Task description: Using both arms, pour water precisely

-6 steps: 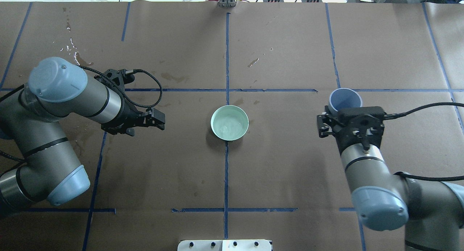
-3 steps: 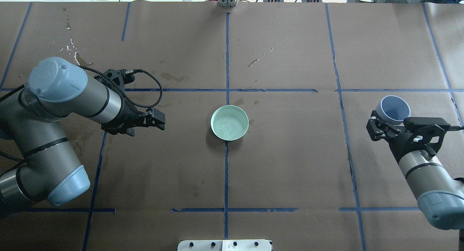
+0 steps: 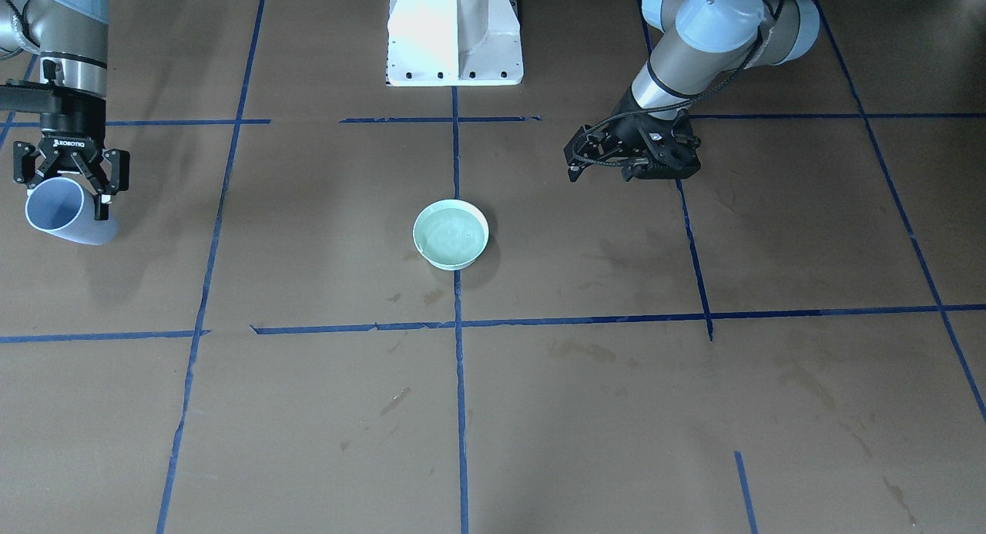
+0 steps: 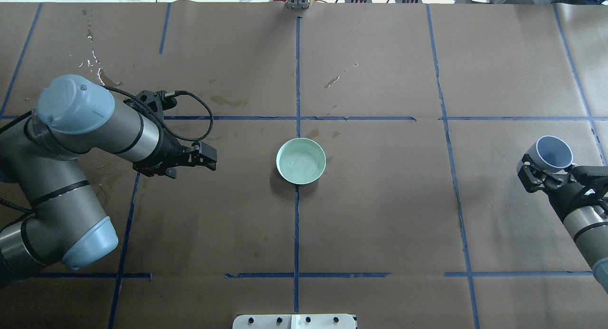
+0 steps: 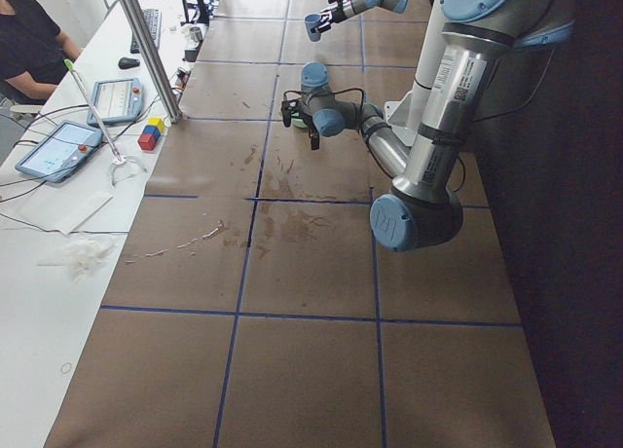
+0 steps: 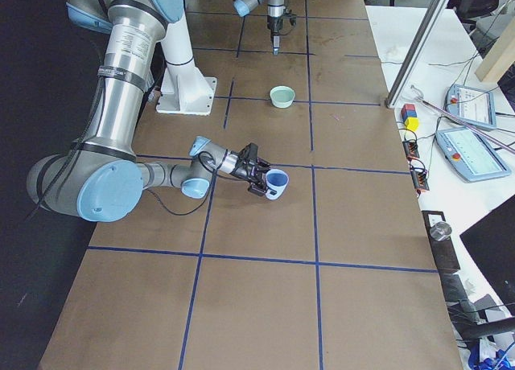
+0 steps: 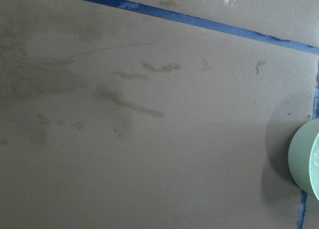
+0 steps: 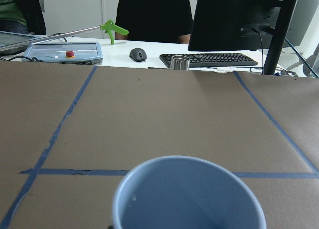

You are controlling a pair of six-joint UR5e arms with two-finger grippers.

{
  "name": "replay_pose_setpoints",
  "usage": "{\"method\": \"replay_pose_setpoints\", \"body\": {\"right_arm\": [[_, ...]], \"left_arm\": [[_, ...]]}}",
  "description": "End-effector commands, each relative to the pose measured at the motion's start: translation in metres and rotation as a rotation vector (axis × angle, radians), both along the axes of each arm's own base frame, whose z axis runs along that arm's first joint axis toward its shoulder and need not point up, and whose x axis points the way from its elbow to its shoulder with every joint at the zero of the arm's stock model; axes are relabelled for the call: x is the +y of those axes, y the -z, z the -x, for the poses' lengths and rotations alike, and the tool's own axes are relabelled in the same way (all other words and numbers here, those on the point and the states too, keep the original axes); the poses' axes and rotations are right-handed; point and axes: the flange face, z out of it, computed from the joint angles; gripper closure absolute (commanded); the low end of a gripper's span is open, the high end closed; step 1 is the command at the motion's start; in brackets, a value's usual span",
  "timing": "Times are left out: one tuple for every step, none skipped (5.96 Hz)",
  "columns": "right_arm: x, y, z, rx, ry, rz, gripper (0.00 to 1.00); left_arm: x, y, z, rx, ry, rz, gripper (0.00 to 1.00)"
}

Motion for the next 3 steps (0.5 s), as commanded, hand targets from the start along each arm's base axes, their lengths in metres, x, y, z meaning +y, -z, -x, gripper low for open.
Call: {"method": "replay_pose_setpoints", "body": {"right_arm": [[-0.002, -0.014, -0.002, -0.009, -0.017, -0.001, 0.72], [-0.002, -0.025, -0.003, -0.036, -0.031, -0.001, 0.69], [-0.002, -0.038, -0.010, -0.063, -0.047, -0.024, 0.70]], "left_arm": [[0.000, 0.001, 0.000, 0.001, 0.000, -0.001, 0.00], [0.001, 0.003, 0.001, 0.005, 0.000, -0.004, 0.00], [0.001, 0.003, 0.003, 0.006, 0.001, -0.005, 0.00]]}}
